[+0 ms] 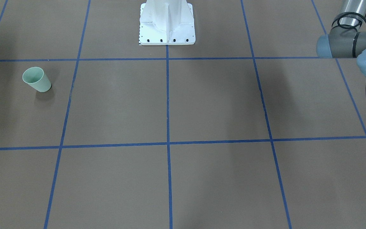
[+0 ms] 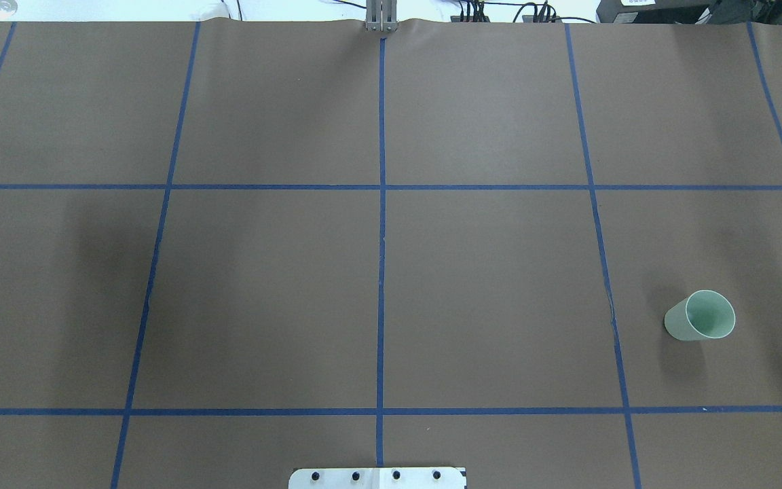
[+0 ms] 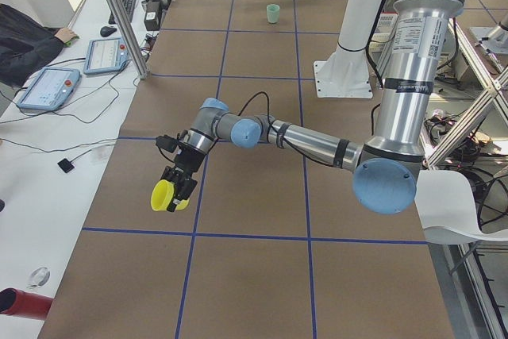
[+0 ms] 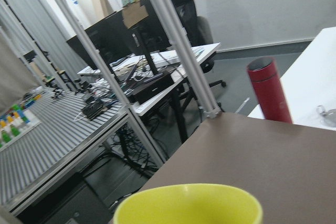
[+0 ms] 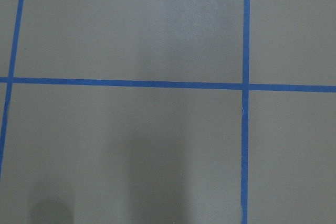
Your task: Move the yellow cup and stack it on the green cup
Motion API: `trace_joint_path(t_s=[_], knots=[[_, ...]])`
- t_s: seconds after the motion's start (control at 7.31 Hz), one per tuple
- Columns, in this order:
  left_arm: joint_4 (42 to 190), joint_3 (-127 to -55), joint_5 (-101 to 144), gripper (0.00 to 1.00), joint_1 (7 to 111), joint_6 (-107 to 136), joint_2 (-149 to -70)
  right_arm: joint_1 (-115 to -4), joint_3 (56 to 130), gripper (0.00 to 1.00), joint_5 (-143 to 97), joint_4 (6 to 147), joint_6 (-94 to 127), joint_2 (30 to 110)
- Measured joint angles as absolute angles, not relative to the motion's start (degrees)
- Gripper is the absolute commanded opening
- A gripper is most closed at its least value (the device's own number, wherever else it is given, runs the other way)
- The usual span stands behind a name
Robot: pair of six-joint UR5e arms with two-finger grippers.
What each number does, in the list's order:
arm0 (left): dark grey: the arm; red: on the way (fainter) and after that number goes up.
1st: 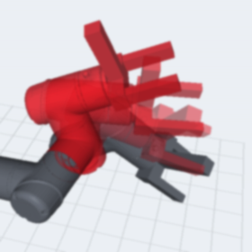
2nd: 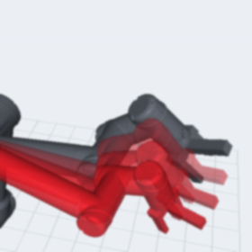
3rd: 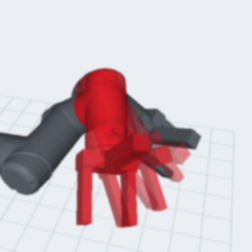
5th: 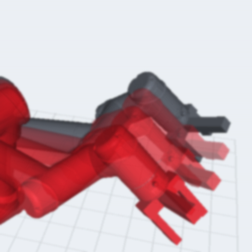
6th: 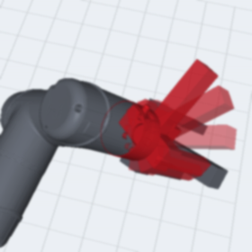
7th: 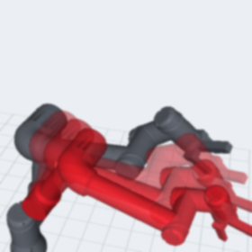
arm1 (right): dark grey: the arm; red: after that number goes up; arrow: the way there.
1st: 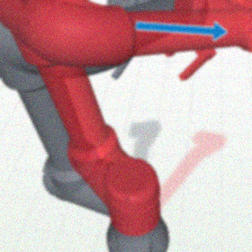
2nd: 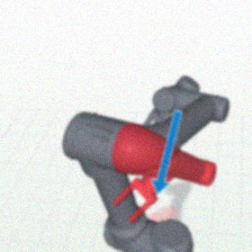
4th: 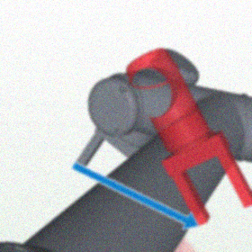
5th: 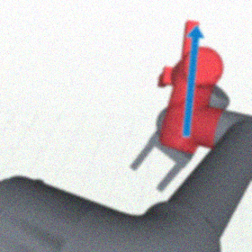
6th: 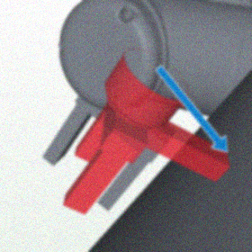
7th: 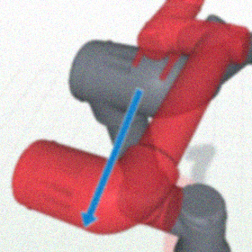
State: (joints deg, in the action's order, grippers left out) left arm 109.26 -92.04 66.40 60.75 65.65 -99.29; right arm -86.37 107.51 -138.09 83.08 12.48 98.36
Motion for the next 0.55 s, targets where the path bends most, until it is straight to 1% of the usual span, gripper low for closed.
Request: trace_joint_path(t_s=[0.14, 0.55], knots=[[114.44, -90.87, 69.98, 0.0, 60.33, 64.24, -100.25, -86.39, 107.5, 1.0, -138.25, 83.13, 12.48, 98.36], [123.01, -88.78, 74.13, 0.0, 56.85, 61.85, -107.45, -86.31, 107.17, 1.0, -138.36, 83.34, 12.48, 98.25]])
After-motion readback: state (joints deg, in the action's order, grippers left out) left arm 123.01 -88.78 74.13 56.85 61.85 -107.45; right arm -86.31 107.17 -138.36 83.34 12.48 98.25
